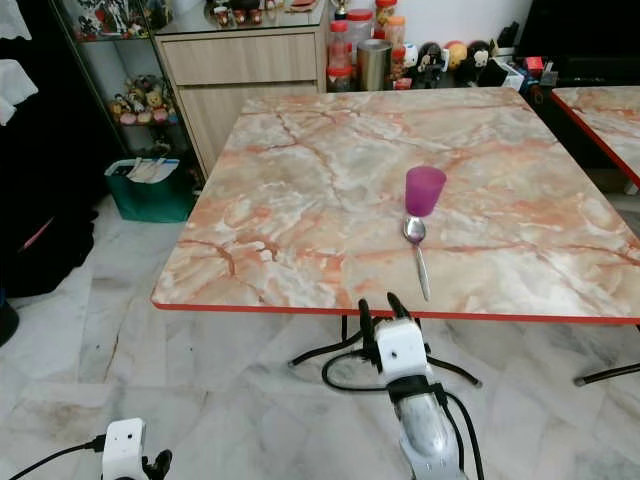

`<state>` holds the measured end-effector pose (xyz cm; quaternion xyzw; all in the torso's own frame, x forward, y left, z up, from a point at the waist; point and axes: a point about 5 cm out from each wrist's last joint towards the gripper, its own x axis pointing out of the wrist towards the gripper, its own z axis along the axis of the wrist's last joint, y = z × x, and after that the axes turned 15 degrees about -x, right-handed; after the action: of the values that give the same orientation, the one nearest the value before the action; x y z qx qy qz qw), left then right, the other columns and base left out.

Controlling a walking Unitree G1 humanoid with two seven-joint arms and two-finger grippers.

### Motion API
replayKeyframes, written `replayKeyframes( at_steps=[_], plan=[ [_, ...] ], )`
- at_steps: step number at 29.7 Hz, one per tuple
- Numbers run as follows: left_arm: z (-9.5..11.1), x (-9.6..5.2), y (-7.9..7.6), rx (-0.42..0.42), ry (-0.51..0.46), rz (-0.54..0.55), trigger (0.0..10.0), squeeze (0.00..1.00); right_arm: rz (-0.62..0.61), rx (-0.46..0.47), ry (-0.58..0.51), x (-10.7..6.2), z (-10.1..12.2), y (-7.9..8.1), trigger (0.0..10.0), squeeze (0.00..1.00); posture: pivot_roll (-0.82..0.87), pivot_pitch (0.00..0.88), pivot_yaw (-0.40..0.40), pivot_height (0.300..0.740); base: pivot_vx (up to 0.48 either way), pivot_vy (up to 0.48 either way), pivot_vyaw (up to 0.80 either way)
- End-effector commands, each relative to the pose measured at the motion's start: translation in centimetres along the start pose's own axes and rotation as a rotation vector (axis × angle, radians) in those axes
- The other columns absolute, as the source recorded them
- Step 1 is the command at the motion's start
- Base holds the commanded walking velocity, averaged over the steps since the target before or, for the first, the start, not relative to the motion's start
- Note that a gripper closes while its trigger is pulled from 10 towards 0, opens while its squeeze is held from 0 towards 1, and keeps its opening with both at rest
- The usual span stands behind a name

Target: Setting the table

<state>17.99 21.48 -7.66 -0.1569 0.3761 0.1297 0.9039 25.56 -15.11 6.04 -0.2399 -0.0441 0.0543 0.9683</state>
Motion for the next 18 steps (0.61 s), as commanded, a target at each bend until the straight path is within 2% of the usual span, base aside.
replayKeyframes(
  at_steps=[1,2,3,6,8,11,18],
  plan=[
    [-0.2,0.0,0.1,-0.005,0.009,0.011,10.0,0.0,-0.059,0.053,0.059,1.1,-0.2,-0.7,10.0,0.0,0.06,0.0,0.061,0.74,0.0,0.0,0.0],
    [-0.2,0.0,0.1,-0.005,0.009,0.011,10.0,0.0,-0.059,0.053,0.059,1.1,-0.2,-0.7,10.0,0.0,0.06,0.0,0.061,0.74,0.0,0.0,0.0],
    [-0.2,0.0,-0.1,-0.006,0.012,0.009,10.0,0.0,-0.134,0.08,0.119,2.8,-0.5,-1.7,10.0,0.0,0.06,0.0,0.062,0.74,0.0,0.0,0.0],
    [-0.2,0.1,-0.3,-0.005,0.015,0.006,10.0,0.0,-0.173,0.123,0.129,4.8,0.1,-2.8,10.0,0.0,0.06,0.0,0.059,0.74,0.0,0.0,0.0],
    [-0.1,0.1,-0.3,-0.005,0.014,0.005,10.0,0.0,-0.177,0.131,0.113,5.2,0.5,-3.0,10.0,0.0,0.06,0.0,0.056,0.74,0.0,0.0,0.0],
    [-0.1,0.1,-0.4,-0.009,0.011,0.007,10.0,0.0,-0.161,0.124,0.114,5.8,0.8,-2.9,10.0,0.0,0.06,0.0,0.052,0.74,0.0,0.0,0.0],
    [-0.3,0.1,-0.5,-0.01,0.016,0.007,10.0,0.0,-0.112,0.139,0.1,6.9,1.8,-1.5,10.0,0.0,0.06,0.0,0.05,0.74,0.0,0.0,0.0]
  ],
)
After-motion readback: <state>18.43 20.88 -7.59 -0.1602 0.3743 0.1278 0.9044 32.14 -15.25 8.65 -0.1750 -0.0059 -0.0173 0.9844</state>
